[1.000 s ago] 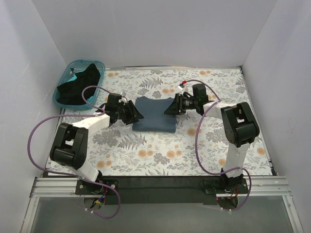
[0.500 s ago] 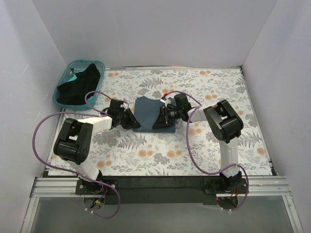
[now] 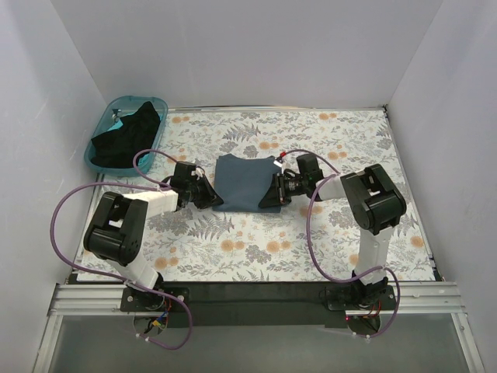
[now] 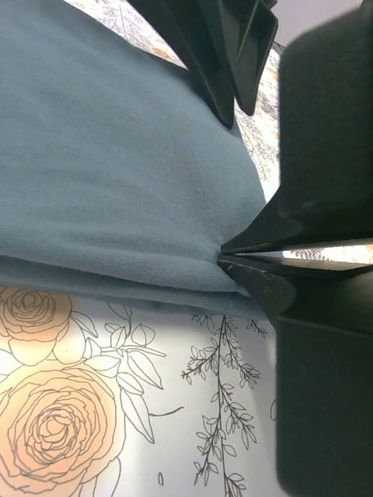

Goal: Fold and stack the t-shirts
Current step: Fold the tshirt

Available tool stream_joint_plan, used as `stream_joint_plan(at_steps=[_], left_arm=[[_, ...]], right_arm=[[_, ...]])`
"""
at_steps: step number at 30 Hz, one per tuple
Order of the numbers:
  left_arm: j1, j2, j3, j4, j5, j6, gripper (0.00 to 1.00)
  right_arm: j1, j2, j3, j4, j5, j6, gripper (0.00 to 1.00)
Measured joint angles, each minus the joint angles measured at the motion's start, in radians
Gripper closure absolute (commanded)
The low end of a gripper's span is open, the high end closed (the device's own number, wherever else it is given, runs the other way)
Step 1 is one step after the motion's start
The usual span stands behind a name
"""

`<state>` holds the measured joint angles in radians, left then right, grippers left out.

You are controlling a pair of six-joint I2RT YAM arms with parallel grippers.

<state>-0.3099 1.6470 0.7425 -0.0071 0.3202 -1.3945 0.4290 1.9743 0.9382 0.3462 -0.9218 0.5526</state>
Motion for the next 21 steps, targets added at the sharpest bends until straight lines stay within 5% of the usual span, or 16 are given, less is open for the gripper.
stream_joint_plan(at_steps=[6, 10, 15, 21], left_arm=[[-0.001, -0.007, -0.009, 0.006, -0.018, -0.010, 0.91], [-0.002, -0.017, -0.016, 0.011, -0.021, -0.026, 0.81], [-0.007, -0.062, -0.016, -0.038, -0.038, -0.029, 0.70], [-0.006, -0.157, -0.014, -0.117, -0.071, -0.023, 0.71]], right_arm=[[-0.098, -0.017, -0.099, 0.001, -0.002, -0.037, 0.76], [-0.145, -0.015, -0.112, 0.003, -0.026, -0.037, 0.76], [-0.148, -0.044, -0.117, -0.008, -0.016, -0.033, 0.76], [-0.100, -0.130, -0.035, -0.033, 0.011, 0.003, 0.75]])
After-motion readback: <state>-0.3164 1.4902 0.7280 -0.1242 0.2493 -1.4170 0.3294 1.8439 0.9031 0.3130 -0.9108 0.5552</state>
